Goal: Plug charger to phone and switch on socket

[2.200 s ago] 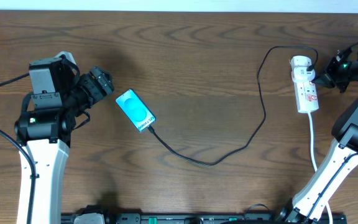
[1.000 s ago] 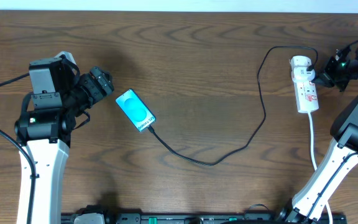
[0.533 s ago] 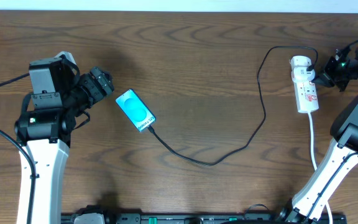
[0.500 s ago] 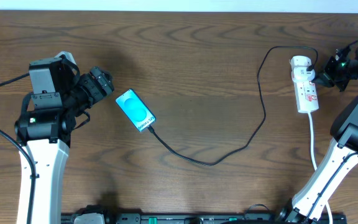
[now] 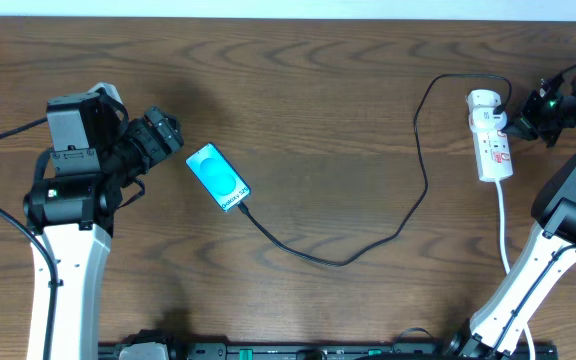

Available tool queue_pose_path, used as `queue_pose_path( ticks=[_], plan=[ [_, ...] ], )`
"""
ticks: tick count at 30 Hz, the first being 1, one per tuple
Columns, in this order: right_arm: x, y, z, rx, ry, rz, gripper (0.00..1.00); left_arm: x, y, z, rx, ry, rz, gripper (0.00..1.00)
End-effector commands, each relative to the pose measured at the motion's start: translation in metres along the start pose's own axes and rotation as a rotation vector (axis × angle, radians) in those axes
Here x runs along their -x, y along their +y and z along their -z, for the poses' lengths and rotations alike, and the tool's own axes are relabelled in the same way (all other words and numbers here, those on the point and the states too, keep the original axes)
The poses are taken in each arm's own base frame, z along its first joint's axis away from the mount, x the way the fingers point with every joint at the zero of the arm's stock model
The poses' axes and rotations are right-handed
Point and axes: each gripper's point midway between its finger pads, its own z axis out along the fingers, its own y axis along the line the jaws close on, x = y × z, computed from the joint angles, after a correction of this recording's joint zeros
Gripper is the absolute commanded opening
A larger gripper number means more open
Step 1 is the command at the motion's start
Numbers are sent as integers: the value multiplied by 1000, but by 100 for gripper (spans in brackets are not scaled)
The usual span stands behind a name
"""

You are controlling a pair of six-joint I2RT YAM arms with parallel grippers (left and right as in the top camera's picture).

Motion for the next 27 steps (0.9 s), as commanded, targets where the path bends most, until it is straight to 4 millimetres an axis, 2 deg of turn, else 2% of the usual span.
queue_pose_path(
  ticks=[1,27],
  plan=[
    [-20,39,-23,80,79,32,1,2,3,0,15,-8,-6,91],
    [-30,38,-22,76,117,17,1,2,3,-1,15,-7,-6,91]
  ],
)
